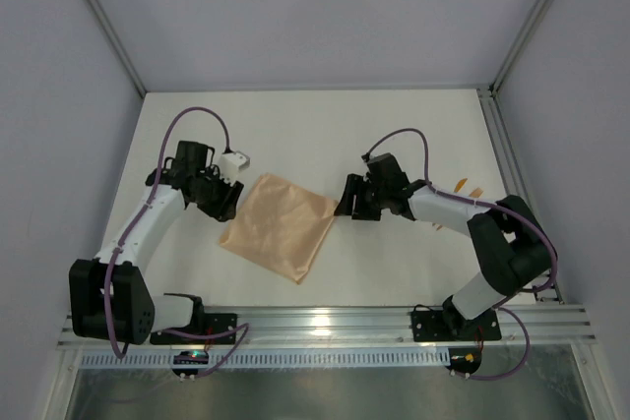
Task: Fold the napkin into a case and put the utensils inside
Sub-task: Move the square-folded napkin to the center of the board, then pick up the top corner of the square-folded napkin from the center of the board.
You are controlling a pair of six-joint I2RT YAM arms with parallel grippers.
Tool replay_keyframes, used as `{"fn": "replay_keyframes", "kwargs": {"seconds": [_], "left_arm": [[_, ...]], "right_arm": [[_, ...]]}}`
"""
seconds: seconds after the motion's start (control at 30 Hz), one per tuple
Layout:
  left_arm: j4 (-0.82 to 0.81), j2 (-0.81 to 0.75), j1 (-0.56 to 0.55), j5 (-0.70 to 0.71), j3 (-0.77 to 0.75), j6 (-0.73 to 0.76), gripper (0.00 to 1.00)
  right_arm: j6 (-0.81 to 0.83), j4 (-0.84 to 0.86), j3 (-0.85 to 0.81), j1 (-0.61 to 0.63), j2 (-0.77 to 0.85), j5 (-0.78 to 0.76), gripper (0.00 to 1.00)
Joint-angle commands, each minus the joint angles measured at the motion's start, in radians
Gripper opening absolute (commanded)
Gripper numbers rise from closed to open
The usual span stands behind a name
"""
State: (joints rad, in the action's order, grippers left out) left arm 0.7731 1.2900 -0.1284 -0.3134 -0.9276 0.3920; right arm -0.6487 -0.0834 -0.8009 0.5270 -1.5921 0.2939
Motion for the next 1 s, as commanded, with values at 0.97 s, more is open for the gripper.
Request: {"fn": "replay_keyframes", "kwargs": {"seconds": [0.97], "left_arm": [[0.000, 0.114, 0.092, 0.172, 0.073, -0.056, 0.47]], "right_arm": [[0.388, -0.296, -1.305, 0.136, -0.916, 0.241, 0.31]]}}
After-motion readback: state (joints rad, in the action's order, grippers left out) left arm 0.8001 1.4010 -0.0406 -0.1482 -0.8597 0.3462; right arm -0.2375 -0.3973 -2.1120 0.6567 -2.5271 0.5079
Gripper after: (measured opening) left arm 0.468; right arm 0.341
